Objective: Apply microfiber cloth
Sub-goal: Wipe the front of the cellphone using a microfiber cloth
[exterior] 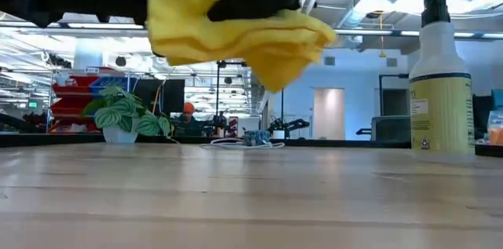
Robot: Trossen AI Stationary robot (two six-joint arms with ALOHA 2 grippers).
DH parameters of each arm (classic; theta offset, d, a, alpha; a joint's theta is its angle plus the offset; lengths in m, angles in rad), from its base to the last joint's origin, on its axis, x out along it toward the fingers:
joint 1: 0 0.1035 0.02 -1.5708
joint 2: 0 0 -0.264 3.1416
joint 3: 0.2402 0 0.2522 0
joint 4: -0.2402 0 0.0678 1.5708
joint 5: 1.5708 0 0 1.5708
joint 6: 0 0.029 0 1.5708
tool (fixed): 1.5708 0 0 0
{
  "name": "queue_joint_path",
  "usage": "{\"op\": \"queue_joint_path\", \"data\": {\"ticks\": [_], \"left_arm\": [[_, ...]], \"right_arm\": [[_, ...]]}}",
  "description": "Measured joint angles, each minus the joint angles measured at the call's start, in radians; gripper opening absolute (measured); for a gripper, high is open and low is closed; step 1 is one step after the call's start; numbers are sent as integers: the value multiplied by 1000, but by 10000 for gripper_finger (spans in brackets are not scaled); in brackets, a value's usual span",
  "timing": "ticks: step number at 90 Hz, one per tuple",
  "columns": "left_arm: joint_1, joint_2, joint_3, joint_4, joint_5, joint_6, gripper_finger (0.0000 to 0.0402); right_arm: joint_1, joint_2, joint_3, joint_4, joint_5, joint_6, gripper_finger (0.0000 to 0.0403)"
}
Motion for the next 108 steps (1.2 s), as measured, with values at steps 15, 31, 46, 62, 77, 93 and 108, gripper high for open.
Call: {"op": "queue_joint_path", "data": {"ticks": [15, 31, 46, 62, 77, 93, 108], "left_arm": [[-5, 0, 0, -63, 4, -10, 11], [-10, 0, 0, -103, 23, -46, 11], [-22, 0, 0, -114, 30, -53, 11], [-32, 0, 0, -106, 100, -14, 11], [-37, 4, -3, -106, 92, 12, 10], [-37, 0, 2, -137, 40, -22, 10], [-37, -2, 2, -197, 9, -53, 10]], "right_arm": [[36, -1, -1, -28, 182, -41, 0], [44, -43, 10, -28, 331, -183, 0], [37, -101, 18, -24, 423, -235, 0], [35, -117, 18, -64, 311, -156, 0], [40, -101, 20, -199, 224, 26, 0], [59, -108, 15, -329, 406, 100, 0], [95, -179, 18, -328, 474, 58, 0]]}}
